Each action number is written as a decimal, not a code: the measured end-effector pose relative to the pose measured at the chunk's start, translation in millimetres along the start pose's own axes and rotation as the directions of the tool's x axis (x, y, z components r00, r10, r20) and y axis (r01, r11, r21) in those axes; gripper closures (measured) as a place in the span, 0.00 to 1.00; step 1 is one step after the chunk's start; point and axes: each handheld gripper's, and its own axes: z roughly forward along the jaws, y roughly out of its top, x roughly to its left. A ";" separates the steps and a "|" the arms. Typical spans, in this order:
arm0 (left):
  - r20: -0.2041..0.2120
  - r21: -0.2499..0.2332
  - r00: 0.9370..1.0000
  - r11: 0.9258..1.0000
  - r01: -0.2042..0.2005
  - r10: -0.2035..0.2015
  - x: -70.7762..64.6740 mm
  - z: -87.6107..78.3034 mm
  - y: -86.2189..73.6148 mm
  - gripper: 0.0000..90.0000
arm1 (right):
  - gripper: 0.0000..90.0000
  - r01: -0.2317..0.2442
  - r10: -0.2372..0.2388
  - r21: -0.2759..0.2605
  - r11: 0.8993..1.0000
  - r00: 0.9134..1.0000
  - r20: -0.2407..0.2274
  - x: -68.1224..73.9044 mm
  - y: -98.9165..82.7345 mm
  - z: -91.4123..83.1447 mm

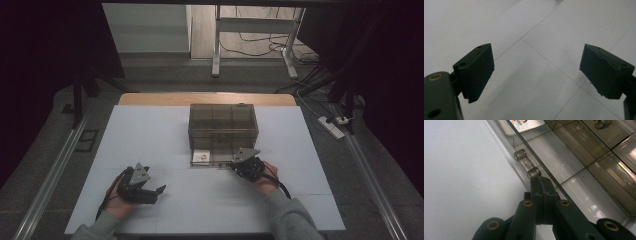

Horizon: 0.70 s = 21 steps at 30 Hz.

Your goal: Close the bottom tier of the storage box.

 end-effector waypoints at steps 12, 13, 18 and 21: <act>0.000 0.002 1.000 1.000 -0.002 0.002 -0.3 0.7 0.1 0.14 | 0.99 -0.009 0.010 -0.017 1.000 0.999 0.035 -8.0 3.2 5.6; 0.000 0.002 1.000 1.000 -0.002 0.002 -0.3 0.8 0.1 0.14 | 0.99 -0.009 0.010 -0.015 1.000 0.999 0.041 -8.8 3.5 6.0; -0.001 0.004 1.000 1.000 -0.002 0.002 -0.2 0.7 0.1 0.14 | 0.99 -0.013 0.014 -0.018 1.000 0.999 0.049 -12.0 4.6 9.0; 0.000 0.003 1.000 1.000 -0.003 0.003 -0.3 1.0 0.1 0.14 | 0.99 -0.017 0.019 -0.021 1.000 0.998 0.056 -14.3 5.8 10.9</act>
